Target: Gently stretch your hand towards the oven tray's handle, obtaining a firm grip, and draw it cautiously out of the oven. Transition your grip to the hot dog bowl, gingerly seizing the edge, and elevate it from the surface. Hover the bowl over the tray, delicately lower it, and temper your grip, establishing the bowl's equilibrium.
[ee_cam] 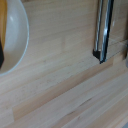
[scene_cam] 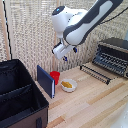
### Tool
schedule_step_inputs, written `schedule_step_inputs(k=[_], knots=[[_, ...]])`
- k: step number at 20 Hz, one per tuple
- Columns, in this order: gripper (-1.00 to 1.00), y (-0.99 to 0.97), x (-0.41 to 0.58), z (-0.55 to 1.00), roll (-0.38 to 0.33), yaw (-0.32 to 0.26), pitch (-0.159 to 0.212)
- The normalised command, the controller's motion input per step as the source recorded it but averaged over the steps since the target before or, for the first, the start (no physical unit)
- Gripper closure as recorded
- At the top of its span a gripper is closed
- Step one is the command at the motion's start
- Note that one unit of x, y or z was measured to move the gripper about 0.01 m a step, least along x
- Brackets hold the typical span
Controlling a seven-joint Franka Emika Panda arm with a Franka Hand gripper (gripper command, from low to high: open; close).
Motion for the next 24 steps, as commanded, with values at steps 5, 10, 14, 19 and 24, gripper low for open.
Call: schedule_step_inputs(k=[5, 10, 14, 19, 24], knots=[[-1.00, -0.11, 0.158, 0.00, -0.326, 0.123, -0.021], [-1.00, -0.13, 0.153, 0.00, -0.323, 0.118, -0.014], [-1.00, -0.27, 0.089, 0.00, -0.321, 0.080, 0.000], [-1.00, -0.39, 0.080, 0.00, -0.307, 0.048, 0.001], [-1.00, -0.49, 0.158, 0.00, -0.259, 0.009, 0.000]])
